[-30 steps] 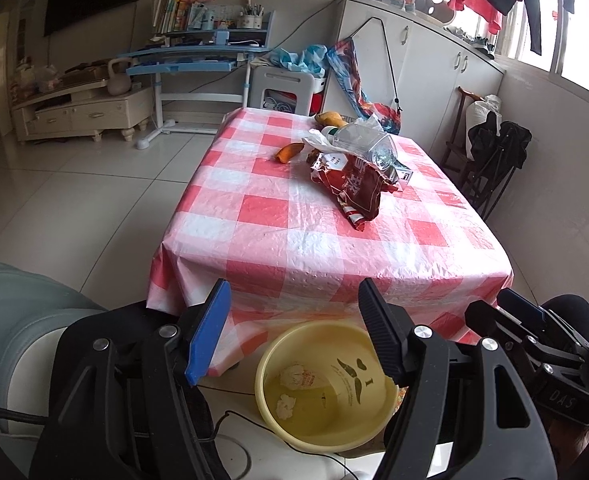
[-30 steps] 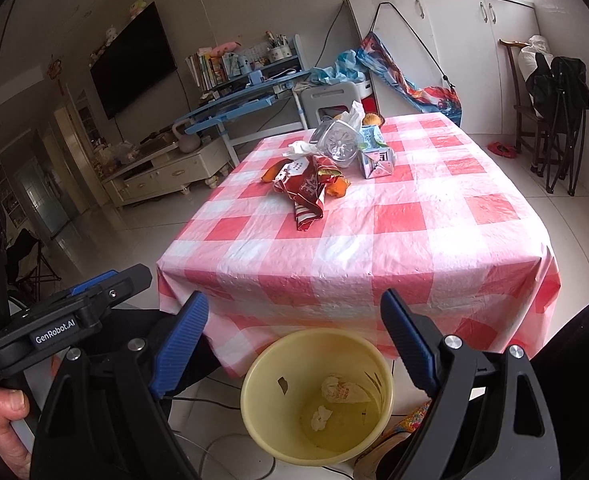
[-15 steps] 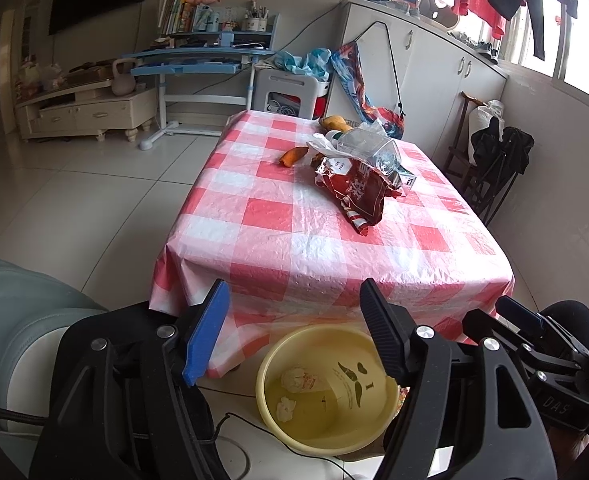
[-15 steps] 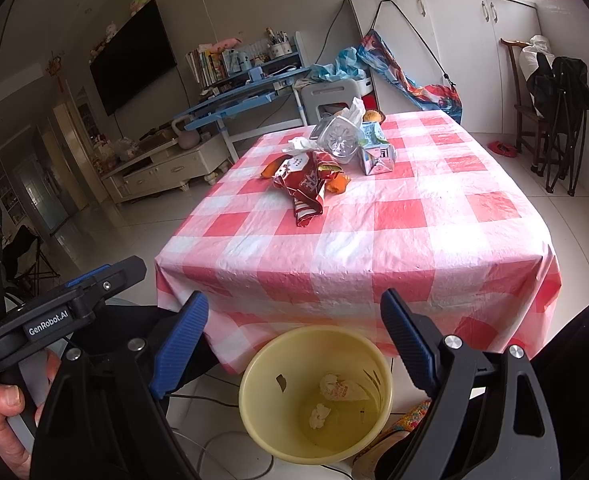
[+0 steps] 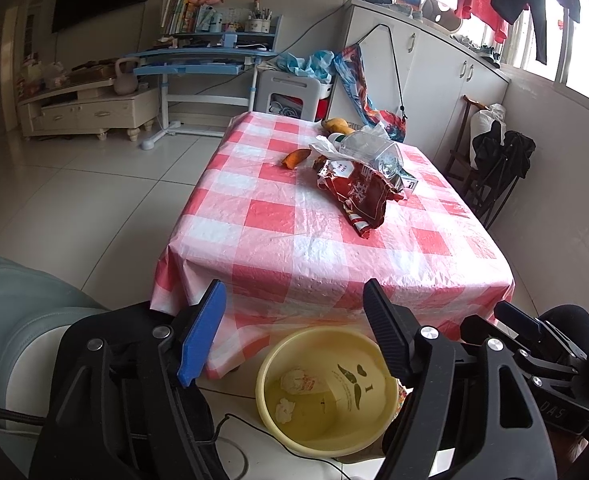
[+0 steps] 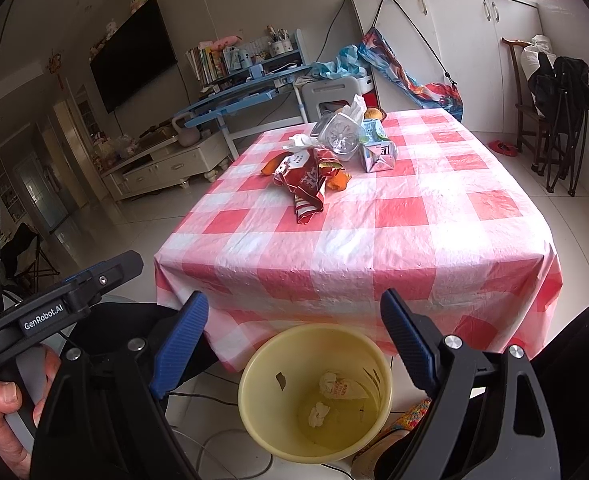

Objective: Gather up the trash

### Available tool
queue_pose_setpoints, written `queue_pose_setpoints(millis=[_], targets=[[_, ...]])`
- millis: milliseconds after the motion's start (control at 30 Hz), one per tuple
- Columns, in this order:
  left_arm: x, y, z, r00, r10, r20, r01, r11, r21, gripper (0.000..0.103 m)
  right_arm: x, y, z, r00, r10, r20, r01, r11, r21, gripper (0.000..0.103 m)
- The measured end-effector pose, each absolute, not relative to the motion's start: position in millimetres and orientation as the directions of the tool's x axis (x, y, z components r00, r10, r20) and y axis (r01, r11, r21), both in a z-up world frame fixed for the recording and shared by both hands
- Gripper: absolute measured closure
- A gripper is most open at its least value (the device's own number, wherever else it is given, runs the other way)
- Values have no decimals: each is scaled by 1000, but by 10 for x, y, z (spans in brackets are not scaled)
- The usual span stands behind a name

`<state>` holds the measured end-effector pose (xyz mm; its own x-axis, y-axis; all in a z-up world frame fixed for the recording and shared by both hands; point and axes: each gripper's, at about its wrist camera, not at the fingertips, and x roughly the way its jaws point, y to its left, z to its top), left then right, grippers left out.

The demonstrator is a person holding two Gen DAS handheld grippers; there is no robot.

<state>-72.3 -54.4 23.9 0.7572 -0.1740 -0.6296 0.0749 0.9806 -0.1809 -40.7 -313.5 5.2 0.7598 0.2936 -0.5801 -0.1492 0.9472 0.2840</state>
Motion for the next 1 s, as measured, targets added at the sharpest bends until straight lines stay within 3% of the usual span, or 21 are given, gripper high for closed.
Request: queue_pose_setpoints(millis=[1000], targets=[[-725, -507, 243, 759, -172, -628, 68, 980, -186, 34, -391, -3130, -16, 750, 306, -586, -154, 943, 295, 19]])
